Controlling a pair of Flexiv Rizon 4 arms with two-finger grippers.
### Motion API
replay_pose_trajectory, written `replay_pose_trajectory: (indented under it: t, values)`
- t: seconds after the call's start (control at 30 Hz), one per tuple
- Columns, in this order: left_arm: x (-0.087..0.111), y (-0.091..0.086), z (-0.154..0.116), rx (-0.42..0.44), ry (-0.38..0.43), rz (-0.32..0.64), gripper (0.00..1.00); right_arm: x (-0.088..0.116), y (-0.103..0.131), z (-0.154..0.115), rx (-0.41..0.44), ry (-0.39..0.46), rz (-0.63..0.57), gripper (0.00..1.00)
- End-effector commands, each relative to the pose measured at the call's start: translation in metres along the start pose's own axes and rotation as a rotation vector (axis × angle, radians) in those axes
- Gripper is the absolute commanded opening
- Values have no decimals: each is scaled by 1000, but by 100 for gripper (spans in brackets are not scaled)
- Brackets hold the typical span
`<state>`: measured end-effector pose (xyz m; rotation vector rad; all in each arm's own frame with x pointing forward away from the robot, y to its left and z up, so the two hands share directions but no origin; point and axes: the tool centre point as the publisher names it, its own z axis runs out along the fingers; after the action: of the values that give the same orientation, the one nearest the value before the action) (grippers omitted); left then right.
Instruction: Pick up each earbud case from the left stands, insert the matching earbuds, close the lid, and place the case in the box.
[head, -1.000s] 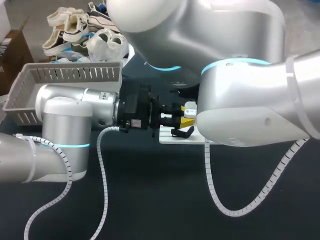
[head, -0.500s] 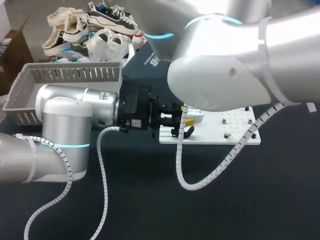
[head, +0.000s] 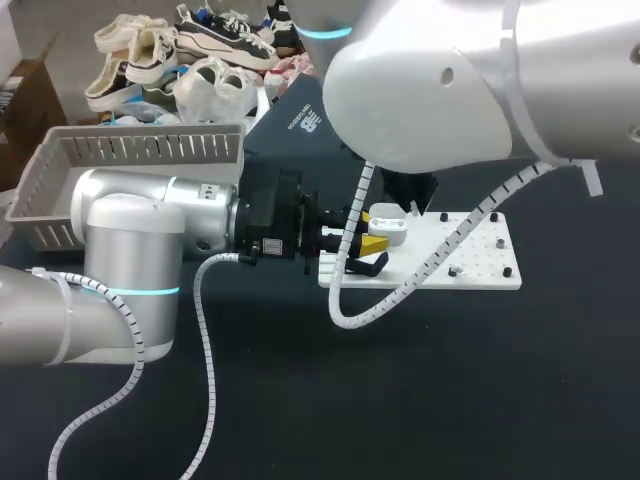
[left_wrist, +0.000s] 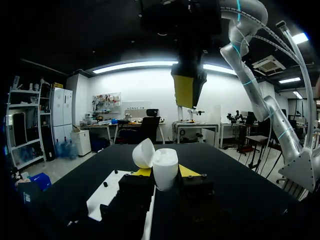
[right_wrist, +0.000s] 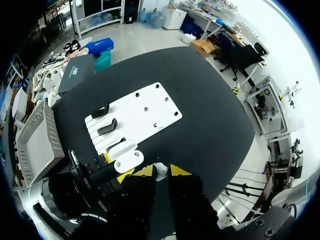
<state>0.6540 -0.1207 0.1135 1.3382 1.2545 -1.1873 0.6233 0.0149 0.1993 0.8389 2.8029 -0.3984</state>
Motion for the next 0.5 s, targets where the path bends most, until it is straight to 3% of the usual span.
replay_pose_trajectory:
  t: [0.03,0.23,0.5]
  values:
    - [0,-1,0,-3,0,1,0,1,0,-1,1,-1,0,0]
    - [0,-1,0,-3,0,1,0,1,0,-1,1,-1,0,0]
    - [0,-1,0,-3,0,1,0,-5,12,0,68,75,42,0]
